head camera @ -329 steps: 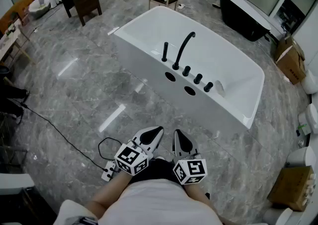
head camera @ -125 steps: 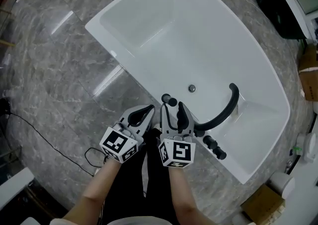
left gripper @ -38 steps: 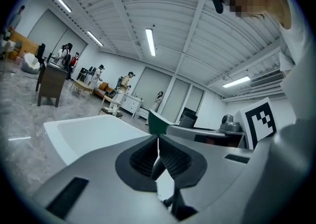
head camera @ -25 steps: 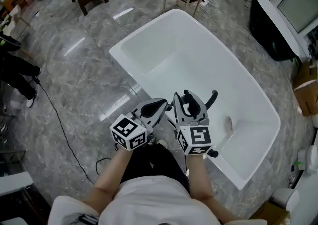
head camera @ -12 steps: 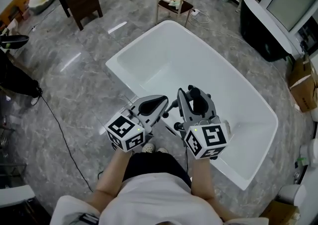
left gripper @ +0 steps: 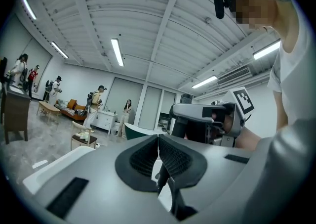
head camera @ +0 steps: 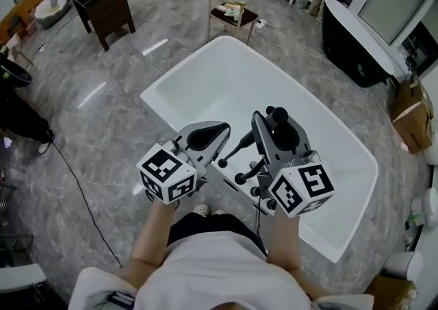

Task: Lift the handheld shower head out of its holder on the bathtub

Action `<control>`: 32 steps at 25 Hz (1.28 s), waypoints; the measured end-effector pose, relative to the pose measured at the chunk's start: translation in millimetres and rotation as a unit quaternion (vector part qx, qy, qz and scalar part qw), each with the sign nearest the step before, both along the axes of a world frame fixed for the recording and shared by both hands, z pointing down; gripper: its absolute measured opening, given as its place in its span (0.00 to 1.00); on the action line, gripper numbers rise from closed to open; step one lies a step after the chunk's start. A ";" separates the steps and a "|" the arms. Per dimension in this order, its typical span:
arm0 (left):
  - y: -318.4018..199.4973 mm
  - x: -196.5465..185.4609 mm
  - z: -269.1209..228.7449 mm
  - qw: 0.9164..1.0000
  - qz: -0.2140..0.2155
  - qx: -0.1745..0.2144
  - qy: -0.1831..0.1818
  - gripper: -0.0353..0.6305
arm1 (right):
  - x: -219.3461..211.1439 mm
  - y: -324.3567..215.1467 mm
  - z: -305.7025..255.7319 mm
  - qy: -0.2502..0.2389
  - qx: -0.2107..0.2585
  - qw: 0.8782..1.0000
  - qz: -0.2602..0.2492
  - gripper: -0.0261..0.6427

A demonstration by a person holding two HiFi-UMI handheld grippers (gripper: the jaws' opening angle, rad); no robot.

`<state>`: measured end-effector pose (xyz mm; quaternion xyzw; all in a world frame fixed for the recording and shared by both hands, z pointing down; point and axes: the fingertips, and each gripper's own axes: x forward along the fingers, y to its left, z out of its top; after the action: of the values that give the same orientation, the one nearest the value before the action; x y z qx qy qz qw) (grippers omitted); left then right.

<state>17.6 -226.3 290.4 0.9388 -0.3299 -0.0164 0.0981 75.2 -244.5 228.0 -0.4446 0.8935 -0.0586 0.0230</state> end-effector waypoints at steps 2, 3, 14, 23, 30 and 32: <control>-0.6 1.8 -4.7 1.000 0.002 0.008 -0.001 0.07 | 0.8 0.6 -6.5 -0.004 0.009 1.000 -0.003 0.24; -1.8 3.0 -7.0 1.000 0.002 0.012 0.000 0.07 | 1.7 0.3 -9.3 -0.004 0.013 1.000 -0.002 0.24; -9.4 12.3 -14.2 1.000 0.002 0.028 0.008 0.07 | 13.1 -4.3 -18.9 0.011 0.040 0.999 0.016 0.24; -9.8 17.8 -6.3 1.000 -0.003 0.019 0.009 0.07 | 24.3 -8.1 -11.4 0.006 0.033 0.999 0.029 0.24; -7.9 16.7 1.2 1.000 -0.006 0.010 0.008 0.07 | 23.5 -7.1 -4.8 0.008 0.029 0.999 0.030 0.23; -7.6 15.5 1.5 1.000 -0.007 0.008 0.009 0.07 | 22.1 -6.8 -4.0 0.012 0.030 0.999 0.031 0.23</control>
<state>33.1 -233.9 291.9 0.9370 -0.3354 -0.0287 0.0932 97.4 -251.3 224.0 -0.4715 0.8811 -0.0261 0.0272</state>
